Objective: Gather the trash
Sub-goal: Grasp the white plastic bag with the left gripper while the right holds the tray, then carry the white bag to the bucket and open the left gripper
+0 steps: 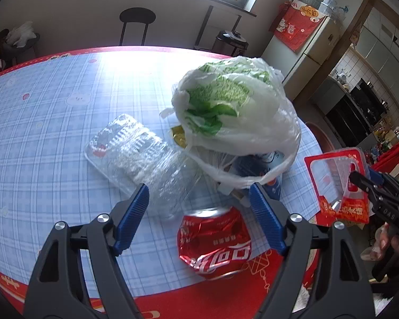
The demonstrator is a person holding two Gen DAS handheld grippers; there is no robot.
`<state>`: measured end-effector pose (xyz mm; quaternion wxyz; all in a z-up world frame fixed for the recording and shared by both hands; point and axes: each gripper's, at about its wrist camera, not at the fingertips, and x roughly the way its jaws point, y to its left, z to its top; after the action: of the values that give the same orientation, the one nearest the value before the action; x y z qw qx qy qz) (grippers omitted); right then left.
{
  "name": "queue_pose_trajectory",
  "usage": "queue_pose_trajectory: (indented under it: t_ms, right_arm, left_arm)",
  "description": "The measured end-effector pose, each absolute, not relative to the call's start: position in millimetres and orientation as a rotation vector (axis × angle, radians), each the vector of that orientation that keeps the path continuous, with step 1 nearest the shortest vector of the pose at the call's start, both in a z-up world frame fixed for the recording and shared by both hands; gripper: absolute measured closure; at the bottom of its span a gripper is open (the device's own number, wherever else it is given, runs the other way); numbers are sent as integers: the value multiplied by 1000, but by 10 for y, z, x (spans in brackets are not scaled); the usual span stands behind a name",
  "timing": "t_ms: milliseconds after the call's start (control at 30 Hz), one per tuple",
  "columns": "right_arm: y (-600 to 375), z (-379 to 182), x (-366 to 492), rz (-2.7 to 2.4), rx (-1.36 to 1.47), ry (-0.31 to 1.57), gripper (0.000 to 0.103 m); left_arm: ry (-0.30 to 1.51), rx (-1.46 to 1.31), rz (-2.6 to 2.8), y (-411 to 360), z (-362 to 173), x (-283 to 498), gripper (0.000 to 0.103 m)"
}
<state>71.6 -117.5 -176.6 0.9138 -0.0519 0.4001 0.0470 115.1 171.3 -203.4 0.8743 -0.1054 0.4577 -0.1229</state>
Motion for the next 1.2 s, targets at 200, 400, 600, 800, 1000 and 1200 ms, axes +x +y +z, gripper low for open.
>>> queue_pose_trajectory:
  t_ms: [200,400,600,800,1000,1200]
  right_arm:
    - [-1387,-1755,594,65,-103,815,51]
    - [-1868,-1758,591,42,-43,801,51]
    - [-2387,-1729,597,32,5,772,51]
    - [-2852,-1738,707,41,75,753,51]
    - [-3222,-1604,779,58,122,679,51]
    - [-3562,-1484,912,62,151,608,51]
  left_arm:
    - [893,-261,-295,1344,-1847,1684,15]
    - [919,-370,-209,1058,-1865,2102,22]
    - [971,-387,-113,830,-2015,2270,27]
    - [981,-321,-27,698,-2008,2262,86]
    - [879,-253,-1,687,-1437,2057,91]
    - [754,-173,-42,418,-729,1813,91]
